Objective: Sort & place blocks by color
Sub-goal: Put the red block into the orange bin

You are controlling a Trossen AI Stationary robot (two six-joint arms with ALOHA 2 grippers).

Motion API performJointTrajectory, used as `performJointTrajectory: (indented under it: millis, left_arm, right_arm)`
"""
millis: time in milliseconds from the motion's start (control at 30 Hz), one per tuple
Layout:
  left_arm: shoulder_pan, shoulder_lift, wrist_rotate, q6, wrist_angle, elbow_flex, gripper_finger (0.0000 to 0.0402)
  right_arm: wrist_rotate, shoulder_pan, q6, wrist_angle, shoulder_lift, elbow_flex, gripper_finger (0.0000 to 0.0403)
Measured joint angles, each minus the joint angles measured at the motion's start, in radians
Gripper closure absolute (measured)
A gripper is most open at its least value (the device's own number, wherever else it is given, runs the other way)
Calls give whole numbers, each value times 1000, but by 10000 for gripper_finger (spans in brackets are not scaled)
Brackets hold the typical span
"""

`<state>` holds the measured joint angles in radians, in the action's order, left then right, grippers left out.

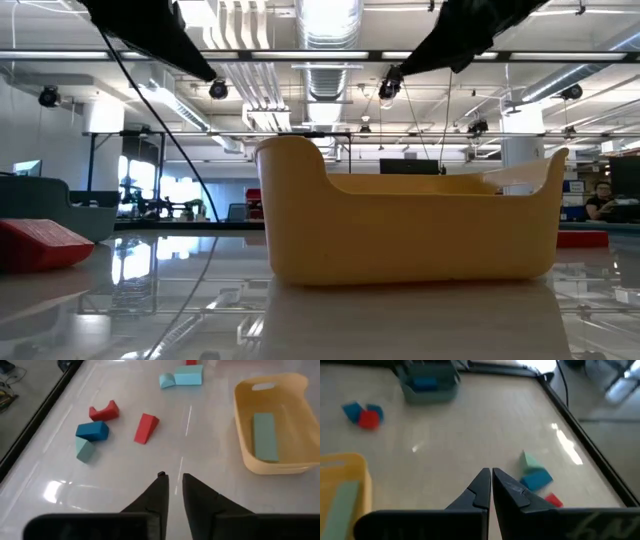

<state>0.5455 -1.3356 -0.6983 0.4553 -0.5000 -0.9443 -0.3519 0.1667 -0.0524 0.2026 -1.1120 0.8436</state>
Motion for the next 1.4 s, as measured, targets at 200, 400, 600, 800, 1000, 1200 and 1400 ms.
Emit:
performJointTrajectory:
  millis: [200,400,600,800,1000,1200,1400]
  left_arm:
    - [-12,100,-31,-2,92,128,398]
    - [-39,228,-102,-101,287,271,401]
    - [-70,330,-109,-182,446,382,401]
    - [-79,375,-127,-185,448,410,402]
    - [-81,369,-130,-203,449,412,402]
    - [-81,358,-130,-202,455,412,402]
    - [-81,356,-130,-201,466,412,402]
  right_arm:
    - [2,-77,38,87,-106,111,394]
    - [65,-194,134,142,-217,223,394]
    - [183,-322,235,206,-336,338,394]
    - [281,-416,329,219,-442,409,394]
    - [282,-471,259,312,-522,466,393]
    - [281,-492,113,434,-565,487,359]
    - [280,-490,-116,487,-584,478,267]
